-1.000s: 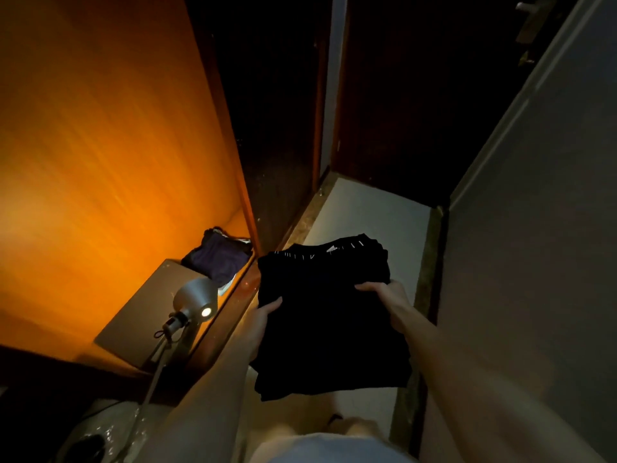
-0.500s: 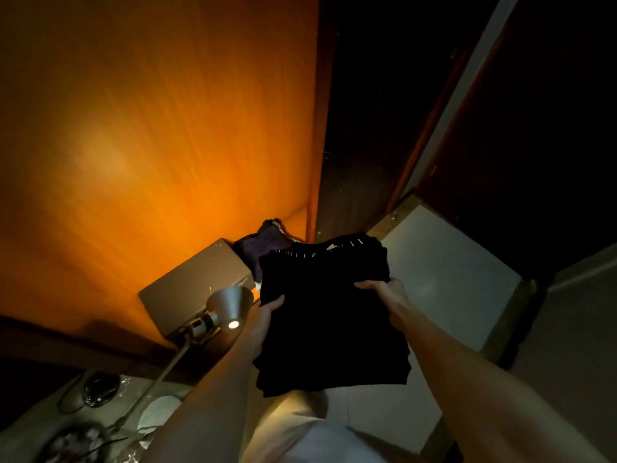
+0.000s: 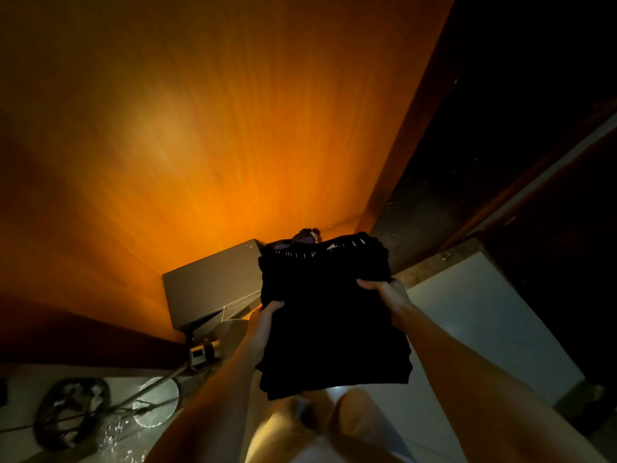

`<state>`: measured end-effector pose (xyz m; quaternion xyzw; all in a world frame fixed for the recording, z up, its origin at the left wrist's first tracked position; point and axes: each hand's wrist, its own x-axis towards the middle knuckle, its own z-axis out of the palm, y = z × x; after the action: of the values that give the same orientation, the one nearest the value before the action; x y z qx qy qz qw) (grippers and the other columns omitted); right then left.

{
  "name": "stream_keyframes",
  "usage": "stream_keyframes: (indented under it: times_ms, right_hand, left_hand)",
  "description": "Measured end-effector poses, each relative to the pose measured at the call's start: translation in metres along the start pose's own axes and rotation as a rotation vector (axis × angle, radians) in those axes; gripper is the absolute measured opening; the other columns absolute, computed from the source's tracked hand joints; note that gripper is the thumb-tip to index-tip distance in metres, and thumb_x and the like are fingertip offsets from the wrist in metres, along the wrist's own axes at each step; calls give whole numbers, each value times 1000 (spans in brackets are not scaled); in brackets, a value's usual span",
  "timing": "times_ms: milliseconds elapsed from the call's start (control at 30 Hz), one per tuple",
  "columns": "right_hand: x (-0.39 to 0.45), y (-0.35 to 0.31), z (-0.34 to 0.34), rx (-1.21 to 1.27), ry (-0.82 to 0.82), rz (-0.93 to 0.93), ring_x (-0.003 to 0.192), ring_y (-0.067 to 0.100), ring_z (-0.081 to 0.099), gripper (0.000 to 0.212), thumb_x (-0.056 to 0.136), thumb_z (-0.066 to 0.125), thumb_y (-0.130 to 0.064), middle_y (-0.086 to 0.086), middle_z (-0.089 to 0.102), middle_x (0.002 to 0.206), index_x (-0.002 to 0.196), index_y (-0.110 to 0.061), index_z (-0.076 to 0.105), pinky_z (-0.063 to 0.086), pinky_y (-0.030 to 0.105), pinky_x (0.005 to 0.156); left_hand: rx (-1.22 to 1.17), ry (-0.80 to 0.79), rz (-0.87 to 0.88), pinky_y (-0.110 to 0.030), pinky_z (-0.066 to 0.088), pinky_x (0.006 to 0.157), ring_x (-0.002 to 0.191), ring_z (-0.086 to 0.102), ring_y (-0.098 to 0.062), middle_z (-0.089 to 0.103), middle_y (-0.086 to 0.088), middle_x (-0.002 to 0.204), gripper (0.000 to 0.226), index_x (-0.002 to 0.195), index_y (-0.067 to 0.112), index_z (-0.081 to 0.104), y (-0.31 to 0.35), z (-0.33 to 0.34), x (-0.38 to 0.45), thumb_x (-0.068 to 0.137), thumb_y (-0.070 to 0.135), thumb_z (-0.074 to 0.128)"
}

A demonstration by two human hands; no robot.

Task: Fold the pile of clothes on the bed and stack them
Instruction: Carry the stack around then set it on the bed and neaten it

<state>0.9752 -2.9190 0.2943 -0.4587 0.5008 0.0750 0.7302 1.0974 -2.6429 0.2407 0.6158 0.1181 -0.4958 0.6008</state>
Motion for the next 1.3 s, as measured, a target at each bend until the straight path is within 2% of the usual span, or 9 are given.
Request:
stream_keyframes:
  times_ms: [133, 367, 467, 533, 700, 867, 967, 1133, 1300]
  right_hand:
    - [83, -7, -17, -44, -71, 74, 108, 31, 68, 92, 49, 95, -28, 14, 71, 117, 131, -8, 58, 49, 46, 99]
    - [141, -41, 9, -148, -80, 98, 74, 21, 60, 17, 83, 68, -14, 8, 69, 79, 97, -5, 65, 46, 29, 62]
    - [202, -33, 8, -178, -114, 95, 73, 23, 63, 46, 56, 79, -28, 15, 69, 89, 94, -5, 67, 46, 31, 63]
    - [245, -24, 4, -172, -127, 86, 73, 22, 62, 38, 61, 76, -27, 10, 66, 83, 91, -6, 67, 45, 30, 65]
    - [310, -22, 9, -245, -145, -31, 98, 26, 67, 77, 54, 77, -27, 7, 70, 112, 128, -17, 61, 47, 33, 77]
    - [397, 9, 26, -335, -6, -93, 105, 29, 59, 63, 71, 74, -33, 14, 60, 127, 126, -4, 62, 41, 32, 67]
    - [444, 27, 38, -286, 43, -173, 114, 30, 56, 63, 71, 75, -25, 15, 59, 132, 127, -1, 61, 42, 31, 84]
    - [534, 53, 48, -190, 128, -204, 117, 30, 51, 57, 84, 66, -8, 18, 50, 140, 137, 4, 48, 40, 36, 99]
    - [629, 87, 51, -50, 155, -266, 118, 34, 53, 78, 64, 70, -28, 10, 52, 133, 135, -7, 48, 40, 47, 107]
  left_hand:
    - [-76, 124, 19, -34, 47, 77, 87, 64, -25, 67, -13, 99, 27, 122, 9, 57, 8, 10, 26, 99, 22, 51]
    - [-189, 332, 5, -33, 47, 84, 97, 61, -28, 63, -18, 112, 21, 117, 5, 59, 4, 47, 90, 100, 15, 51]
    - [-176, 376, 82, -28, 48, 73, 85, 61, -24, 64, -10, 94, 10, 101, 13, 60, -7, 59, 131, 99, 19, 53]
    - [-128, 423, 120, -31, 48, 71, 80, 60, -26, 64, -11, 88, 28, 96, 13, 62, -14, 65, 155, 89, 39, 65]
    - [-206, 529, 131, -48, 54, 87, 91, 69, -32, 72, -14, 97, 71, 109, 14, 65, -52, 53, 234, 51, 55, 73]
    - [-236, 533, 153, -46, 55, 84, 92, 69, -34, 71, -17, 100, 39, 109, 8, 60, -73, 29, 309, 85, 37, 70]
    - [-278, 538, 190, -36, 54, 78, 92, 68, -29, 70, -12, 98, 18, 104, 12, 58, -87, 13, 358, 95, 27, 62]
    - [-269, 473, 251, -39, 53, 89, 98, 68, -27, 70, -11, 103, 22, 104, 9, 59, -109, -14, 434, 96, 29, 62]
    - [-189, 397, 320, -41, 50, 101, 103, 67, -23, 70, -9, 112, 25, 114, 13, 60, -134, -32, 512, 98, 33, 58]
